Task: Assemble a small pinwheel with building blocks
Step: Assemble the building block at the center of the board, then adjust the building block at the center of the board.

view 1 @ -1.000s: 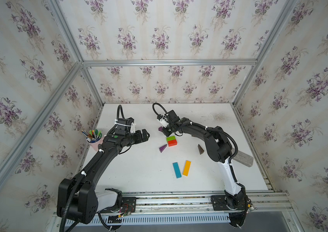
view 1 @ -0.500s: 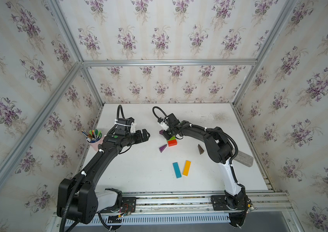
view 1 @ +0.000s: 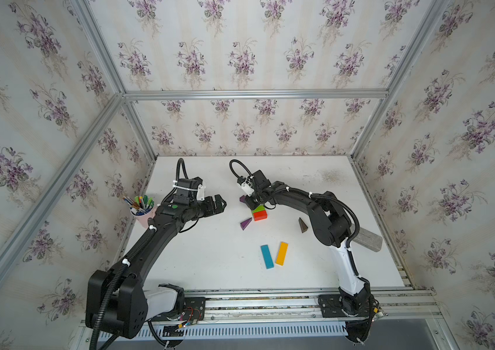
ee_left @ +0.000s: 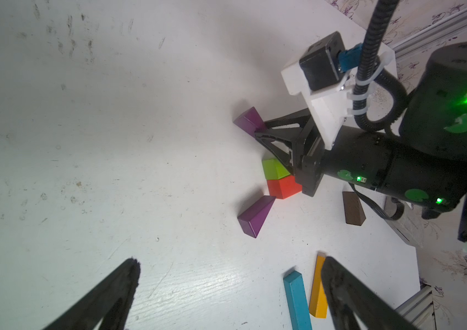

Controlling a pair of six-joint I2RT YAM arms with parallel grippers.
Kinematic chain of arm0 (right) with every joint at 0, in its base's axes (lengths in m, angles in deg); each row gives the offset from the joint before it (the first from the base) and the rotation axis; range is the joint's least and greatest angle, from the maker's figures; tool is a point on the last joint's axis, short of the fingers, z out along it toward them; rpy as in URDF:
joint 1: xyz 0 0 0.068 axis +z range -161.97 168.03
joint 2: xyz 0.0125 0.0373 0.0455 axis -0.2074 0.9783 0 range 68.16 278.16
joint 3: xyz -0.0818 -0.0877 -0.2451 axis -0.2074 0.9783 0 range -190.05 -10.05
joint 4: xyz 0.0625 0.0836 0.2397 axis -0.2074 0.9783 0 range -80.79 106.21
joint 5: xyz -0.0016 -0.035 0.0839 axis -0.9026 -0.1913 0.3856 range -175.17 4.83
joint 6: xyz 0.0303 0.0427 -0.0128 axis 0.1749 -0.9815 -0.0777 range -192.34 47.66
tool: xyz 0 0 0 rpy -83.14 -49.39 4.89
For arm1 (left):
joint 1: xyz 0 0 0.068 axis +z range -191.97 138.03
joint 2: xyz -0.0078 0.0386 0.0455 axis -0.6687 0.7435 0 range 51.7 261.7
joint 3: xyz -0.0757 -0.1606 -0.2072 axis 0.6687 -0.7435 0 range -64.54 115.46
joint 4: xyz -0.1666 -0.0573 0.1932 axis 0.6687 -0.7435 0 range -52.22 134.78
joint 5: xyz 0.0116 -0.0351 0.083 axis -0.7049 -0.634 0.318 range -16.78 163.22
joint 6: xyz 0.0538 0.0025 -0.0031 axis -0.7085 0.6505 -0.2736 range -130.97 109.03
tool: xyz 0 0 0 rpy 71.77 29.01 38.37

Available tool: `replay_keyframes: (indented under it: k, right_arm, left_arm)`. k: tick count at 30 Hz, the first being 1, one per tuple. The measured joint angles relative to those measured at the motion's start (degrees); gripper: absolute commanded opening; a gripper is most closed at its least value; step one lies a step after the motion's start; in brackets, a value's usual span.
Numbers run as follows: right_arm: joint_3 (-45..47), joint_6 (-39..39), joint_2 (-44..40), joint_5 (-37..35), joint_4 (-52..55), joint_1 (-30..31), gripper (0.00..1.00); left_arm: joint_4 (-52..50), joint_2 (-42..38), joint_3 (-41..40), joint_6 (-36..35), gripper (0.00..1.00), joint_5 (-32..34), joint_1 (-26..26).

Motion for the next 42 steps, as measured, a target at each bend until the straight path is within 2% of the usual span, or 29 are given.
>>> replay_keyframes:
  k: [4,10,14,22,26,30,38,42]
  right_arm:
    - [0.0,0.0,0.0,0.0,0.0,0.1,0.32]
    - [-1.3,0.2,-1.6,-2.1,0.5,0.1,0.62]
    - [-1.0,0.4,-6.3,-4.2,0.6,-0.1,0.72]
    - [6.2,0.1,-19.4,-5.9,-0.1,-4.0,0.72]
    - [10.3,-1.4,-22.9,-6.7,0.5,-11.9,0.71]
    - [11.1,-4.2,-22.9,-9.1,4.6,-19.8,0.7]
    - [18.1,-7.6,-23.1,-13.2,12.4,-20.5,0.66]
    - [22.9,-10.3,-26.8,-13.7,13.3,-20.6,0.64]
  left_arm:
    - [0.0,0.0,0.0,0.0,1.0,0.0,0.0]
    - [0.1,-0.3,0.0,0.0,1.0,-0.2,0.0]
    - [0.1,-0.4,1.1,-0.3,1.0,-0.4,0.0]
    - [0.3,0.5,4.6,-4.8,1.0,-3.4,0.0]
    - [0.6,1.8,8.4,-9.6,1.0,-6.3,-0.1]
    - [1.3,6.6,13.2,-13.6,1.0,-11.0,-0.6]
    - [1.3,14.9,16.8,-17.6,1.0,-16.4,-3.8]
    - [1.3,16.7,18.2,-18.6,1.0,-18.0,-3.7]
